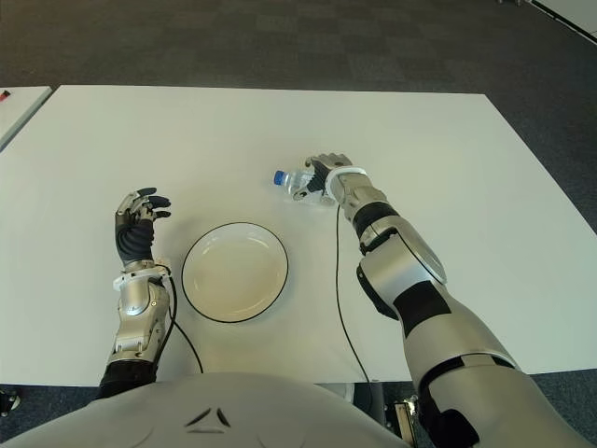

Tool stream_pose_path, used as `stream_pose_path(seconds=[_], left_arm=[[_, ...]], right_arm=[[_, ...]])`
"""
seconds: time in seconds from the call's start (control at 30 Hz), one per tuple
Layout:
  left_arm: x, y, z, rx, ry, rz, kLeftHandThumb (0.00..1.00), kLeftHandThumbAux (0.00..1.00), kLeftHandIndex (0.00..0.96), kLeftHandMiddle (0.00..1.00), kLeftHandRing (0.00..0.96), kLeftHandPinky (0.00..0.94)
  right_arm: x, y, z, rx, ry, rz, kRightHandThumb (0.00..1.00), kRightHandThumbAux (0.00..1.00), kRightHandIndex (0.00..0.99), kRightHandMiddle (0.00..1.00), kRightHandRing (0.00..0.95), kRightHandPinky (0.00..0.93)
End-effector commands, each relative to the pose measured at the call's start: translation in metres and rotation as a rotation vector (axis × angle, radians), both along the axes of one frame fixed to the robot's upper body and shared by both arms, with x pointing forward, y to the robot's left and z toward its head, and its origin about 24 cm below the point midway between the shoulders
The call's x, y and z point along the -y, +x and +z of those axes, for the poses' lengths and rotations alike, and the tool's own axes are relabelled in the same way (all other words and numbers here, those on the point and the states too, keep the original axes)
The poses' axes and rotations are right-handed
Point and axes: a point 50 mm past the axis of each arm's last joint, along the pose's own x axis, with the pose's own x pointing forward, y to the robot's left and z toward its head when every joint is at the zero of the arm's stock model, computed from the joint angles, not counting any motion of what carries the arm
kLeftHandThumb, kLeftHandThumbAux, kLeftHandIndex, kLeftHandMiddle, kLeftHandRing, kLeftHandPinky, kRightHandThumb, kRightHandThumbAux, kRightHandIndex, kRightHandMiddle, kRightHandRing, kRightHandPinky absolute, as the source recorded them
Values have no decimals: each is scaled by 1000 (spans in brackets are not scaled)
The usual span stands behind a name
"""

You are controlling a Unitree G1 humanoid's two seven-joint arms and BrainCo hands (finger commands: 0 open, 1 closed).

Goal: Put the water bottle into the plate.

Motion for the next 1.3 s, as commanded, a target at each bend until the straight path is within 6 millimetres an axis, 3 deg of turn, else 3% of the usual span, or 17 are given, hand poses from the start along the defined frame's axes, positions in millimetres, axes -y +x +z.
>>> stream_pose_path(seconds=[0.03, 0.23, 0.33, 0.5, 1.3], left_arm=[[10, -1, -3, -15, -46, -8, 942, 660, 375, 504, 481, 486], [10, -1, -2, -18, -40, -6, 943, 658, 379, 512, 477, 482], [10, -1, -2, -18, -40, -5, 943, 658, 381, 514, 476, 481], [10, -1, -2, -18, -42, -2, 943, 657, 381, 517, 478, 484], [10, 0, -1, -5, -29, 8, 943, 659, 374, 511, 482, 482]], right_arm=[[2, -3, -5, -21, -12, 6, 920, 476, 167, 322, 486, 577], [5, -2, -5, -43, -33, -9, 931, 477, 193, 343, 519, 629], [5, -2, -5, -48, -35, -18, 977, 583, 194, 367, 489, 628], [6, -1, -5, -65, -21, -58, 996, 625, 210, 414, 512, 629], [7, 0, -3, -53, 14, -104, 1000, 629, 309, 453, 534, 661]])
